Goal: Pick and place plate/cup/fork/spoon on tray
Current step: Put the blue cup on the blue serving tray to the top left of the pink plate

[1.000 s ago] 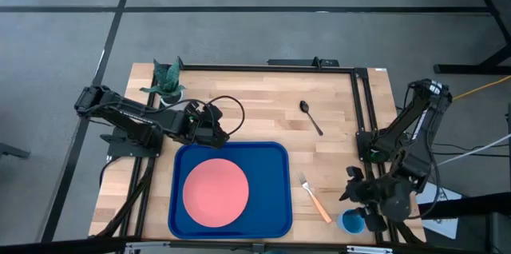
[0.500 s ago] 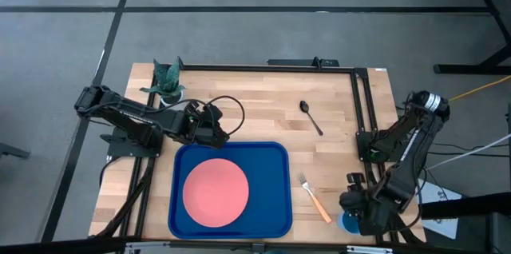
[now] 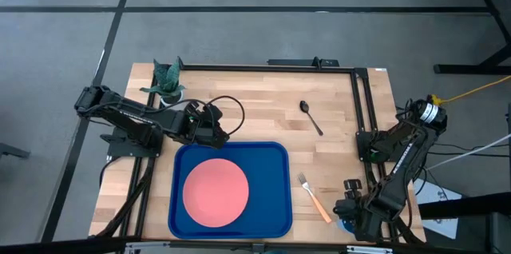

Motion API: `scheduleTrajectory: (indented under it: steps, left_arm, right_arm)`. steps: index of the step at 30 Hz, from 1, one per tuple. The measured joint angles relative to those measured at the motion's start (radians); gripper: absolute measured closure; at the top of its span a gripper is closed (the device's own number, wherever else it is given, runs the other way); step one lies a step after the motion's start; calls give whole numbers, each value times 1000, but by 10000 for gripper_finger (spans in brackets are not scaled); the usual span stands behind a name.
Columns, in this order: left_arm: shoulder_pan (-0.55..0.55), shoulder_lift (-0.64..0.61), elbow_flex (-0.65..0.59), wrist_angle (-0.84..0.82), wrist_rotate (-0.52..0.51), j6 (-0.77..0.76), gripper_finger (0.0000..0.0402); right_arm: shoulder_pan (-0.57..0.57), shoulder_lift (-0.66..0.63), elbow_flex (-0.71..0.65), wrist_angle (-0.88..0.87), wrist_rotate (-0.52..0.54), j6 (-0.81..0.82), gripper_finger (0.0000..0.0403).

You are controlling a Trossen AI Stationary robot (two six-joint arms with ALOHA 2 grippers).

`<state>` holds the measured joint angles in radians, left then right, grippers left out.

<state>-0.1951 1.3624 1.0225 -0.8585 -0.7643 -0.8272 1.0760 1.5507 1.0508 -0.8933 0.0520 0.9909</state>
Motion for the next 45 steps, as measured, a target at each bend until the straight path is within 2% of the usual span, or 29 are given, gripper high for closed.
scheduleTrajectory:
  steps: [7,14,19,25,30,34,37,40,43,45]
  left_arm:
    - [0,0,0,0,0,0,401]
    - [0,0,0,0,0,0,401]
    - [0,0,0,0,0,0,401]
    - [0,0,0,0,0,0,401]
    - [0,0,0,0,0,0,401]
    - [0,0,0,0,0,0,401]
    - [0,0,0,0,0,0,401]
    - [0,0,0,0,0,0,401]
    - [0,0,0,0,0,0,401]
    - [0,0,0,0,0,0,401]
  right_arm:
    - [0,4,0,76,39,41,196]
    - [0,4,0,13,44,129,222]
    - [0,4,0,12,65,129,270]
    - [-1,4,0,15,87,127,384]
    - [-6,5,25,-43,78,158,395]
    - [-7,5,158,-200,89,182,397]
    - [-6,5,287,-328,203,182,397]
    - [-14,3,378,-416,469,179,397]
    - [-49,3,398,-431,745,179,397]
    - [-93,4,388,-420,864,180,397]
